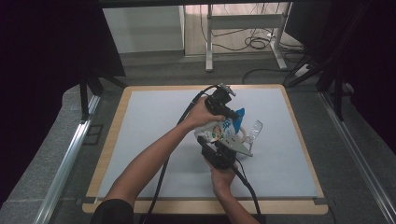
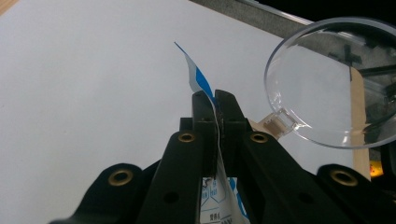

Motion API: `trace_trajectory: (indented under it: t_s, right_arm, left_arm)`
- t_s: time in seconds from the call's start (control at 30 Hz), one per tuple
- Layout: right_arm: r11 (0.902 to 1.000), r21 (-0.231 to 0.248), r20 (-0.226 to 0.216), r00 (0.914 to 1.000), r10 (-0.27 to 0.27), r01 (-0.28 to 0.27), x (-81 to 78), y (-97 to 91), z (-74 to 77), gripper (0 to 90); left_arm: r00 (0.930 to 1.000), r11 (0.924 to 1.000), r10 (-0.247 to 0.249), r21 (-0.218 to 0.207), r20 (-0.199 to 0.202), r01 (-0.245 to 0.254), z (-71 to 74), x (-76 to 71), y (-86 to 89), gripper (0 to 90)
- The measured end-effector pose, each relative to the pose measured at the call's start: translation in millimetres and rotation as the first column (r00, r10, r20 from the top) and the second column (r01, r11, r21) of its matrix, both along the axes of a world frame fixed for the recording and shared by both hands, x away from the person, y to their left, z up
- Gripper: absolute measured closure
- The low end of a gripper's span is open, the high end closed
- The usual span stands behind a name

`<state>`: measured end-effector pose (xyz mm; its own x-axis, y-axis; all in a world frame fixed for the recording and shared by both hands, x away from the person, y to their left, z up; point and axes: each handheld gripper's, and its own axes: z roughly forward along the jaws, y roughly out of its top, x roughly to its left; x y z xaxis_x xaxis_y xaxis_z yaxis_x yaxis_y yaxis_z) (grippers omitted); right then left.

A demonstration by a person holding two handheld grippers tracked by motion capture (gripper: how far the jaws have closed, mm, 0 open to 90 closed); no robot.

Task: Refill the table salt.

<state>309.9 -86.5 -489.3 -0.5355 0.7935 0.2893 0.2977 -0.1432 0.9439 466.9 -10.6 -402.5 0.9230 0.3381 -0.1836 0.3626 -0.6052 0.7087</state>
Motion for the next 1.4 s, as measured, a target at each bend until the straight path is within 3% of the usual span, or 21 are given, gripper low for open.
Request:
trace_trajectory:
  t_s: [0.5, 0.8, 0.97, 1.13, 1.4]
  right_arm:
    - [0.9953, -0.092, 0.030, 0.9990, 0.033, -0.030, -6.5, 2.3, -7.4, 62.2]
    - [0.9877, -0.154, 0.063, 0.9974, 0.036, -0.026, -8.9, 2.1, -12.4, 61.6]
    - [0.9751, -0.221, 0.096, 0.9948, 0.034, -0.012, -11.8, 0.1, -17.7, 61.2]
    - [0.9551, -0.296, 0.121, 0.9920, 0.035, 0.002, -15.0, -2.3, -23.1, 60.6]
    - [0.9402, -0.341, 0.098, 0.9942, 0.043, -0.007, -16.2, -7.3, -30.5, 59.3]
  left_arm:
    - [0.9998, 0.9967, 0.014, -0.080, -0.011, -0.014, -6.2, -6.2, 16.2, 88.5]
    - [0.9997, 0.9920, 0.023, -0.124, -0.012, -0.025, -6.1, -8.7, 23.4, 88.4]
    - [0.9996, 0.9885, 0.028, -0.148, -0.010, -0.029, -7.2, -10.9, 28.0, 88.4]
    - [0.9996, 0.9855, 0.026, -0.167, -0.009, -0.027, -7.6, -14.3, 33.3, 88.4]
    - [0.9994, 0.9831, 0.033, -0.180, -0.010, -0.034, -7.0, -18.6, 41.6, 88.4]
